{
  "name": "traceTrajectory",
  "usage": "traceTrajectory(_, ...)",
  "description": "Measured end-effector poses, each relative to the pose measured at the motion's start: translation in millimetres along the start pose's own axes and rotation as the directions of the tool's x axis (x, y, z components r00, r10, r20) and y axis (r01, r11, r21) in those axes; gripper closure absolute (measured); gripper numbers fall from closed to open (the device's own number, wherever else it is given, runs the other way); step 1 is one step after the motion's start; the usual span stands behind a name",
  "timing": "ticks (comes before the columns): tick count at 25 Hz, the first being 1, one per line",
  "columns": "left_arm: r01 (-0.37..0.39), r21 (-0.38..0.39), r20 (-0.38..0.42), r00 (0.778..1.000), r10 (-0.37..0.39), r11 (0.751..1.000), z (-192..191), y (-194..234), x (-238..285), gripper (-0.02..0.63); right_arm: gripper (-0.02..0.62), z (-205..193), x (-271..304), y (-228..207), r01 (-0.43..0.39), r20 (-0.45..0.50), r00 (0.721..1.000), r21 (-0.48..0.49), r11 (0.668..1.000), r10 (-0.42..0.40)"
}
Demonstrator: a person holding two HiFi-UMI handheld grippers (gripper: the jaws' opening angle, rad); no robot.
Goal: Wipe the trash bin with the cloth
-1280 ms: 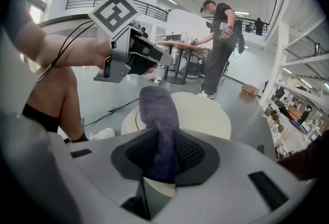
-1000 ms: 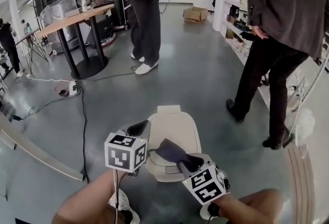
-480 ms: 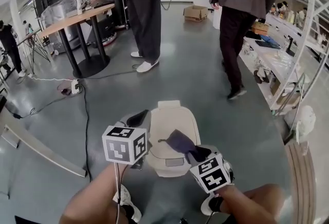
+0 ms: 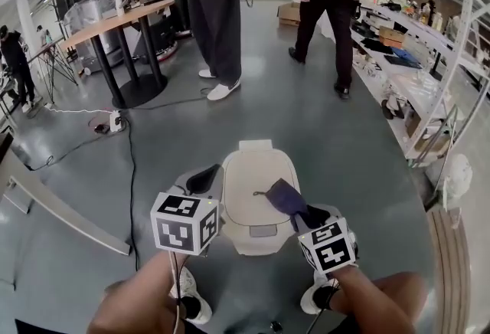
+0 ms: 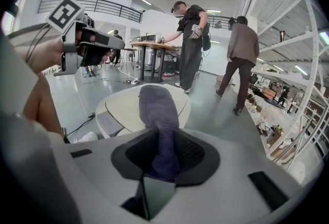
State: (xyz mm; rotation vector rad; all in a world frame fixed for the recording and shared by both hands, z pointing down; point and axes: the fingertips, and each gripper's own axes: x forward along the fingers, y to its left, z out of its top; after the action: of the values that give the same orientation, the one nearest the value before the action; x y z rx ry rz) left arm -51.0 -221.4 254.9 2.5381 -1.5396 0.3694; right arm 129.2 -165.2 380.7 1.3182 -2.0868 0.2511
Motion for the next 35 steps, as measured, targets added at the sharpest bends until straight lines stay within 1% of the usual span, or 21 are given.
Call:
traceTrajectory(3,-0.002,-0.009,0.007,1.000,0.002,1.000,-2.9,-5.8,-10.1,0.607,0.497,9.4,-9.6,6.6,-0.007,0.061,0.998,0.024,1.000,0.005)
traceTrajectory(6,-0.001,-0.014,0.011,1.000,0.001,1.000,-10.2,-10.1,-22.6,0.607,0.497,24.9,-22.4,24.8,-0.023,0.126,0.992,0.004,1.000,0.023)
traceTrajectory(9,-0.019,0.004,0.013,1.000,0.019,1.000,-19.4,-9.1,-36.9,0.607,0.497,42.9,-30.3,49.8,-0.070,0.182,0.981,-0.009,0.997,0.071)
traceTrajectory(11,-0.040,0.005,0.020,0.999,0.040,0.999,-23.4,-4.1,-47.5,0.607,0.497,53.4,-30.3,69.0,-0.111,0.198,0.974,-0.017,0.994,0.112)
traceTrajectory(13,-0.061,-0.013,0.027,0.998,0.061,0.998,-29.2,2.6,-58.0,0.607,0.497,58.4,-25.7,89.2,-0.140,0.190,0.971,-0.033,0.990,0.144)
traceTrajectory(17,-0.102,-0.054,0.026,0.994,0.104,0.993,-55.6,14.9,-78.2,0.607,0.497,52.2,-13.6,126.1,-0.156,0.151,0.975,-0.073,0.985,0.165)
traceTrajectory(21,-0.141,-0.026,0.009,0.990,0.141,0.990,-79.9,28.3,-96.3,0.607,0.497,49.2,-12.0,160.1,-0.182,0.142,0.970,-0.117,0.976,0.198)
traceTrajectory(23,-0.149,-0.033,0.004,0.989,0.150,0.988,-86.7,34.6,-103.8,0.607,0.497,47.4,-11.8,175.0,-0.206,0.137,0.965,-0.124,0.971,0.222)
traceTrajectory(26,-0.146,-0.076,-0.003,0.989,0.146,0.986,-94.0,38.3,-110.3,0.607,0.497,41.1,-8.3,192.5,-0.230,0.116,0.963,-0.122,0.966,0.244)
traceTrajectory(30,-0.124,-0.106,-0.023,0.992,0.122,0.987,-100.7,29.6,-109.5,0.607,0.497,28.3,-1.5,199.3,-0.211,0.085,0.972,-0.110,0.971,0.221)
traceTrajectory(35,-0.102,-0.077,-0.044,0.994,0.099,0.992,-114.8,18.1,-112.3,0.607,0.497,15.1,3.0,194.2,-0.157,0.072,0.984,-0.106,0.982,0.165)
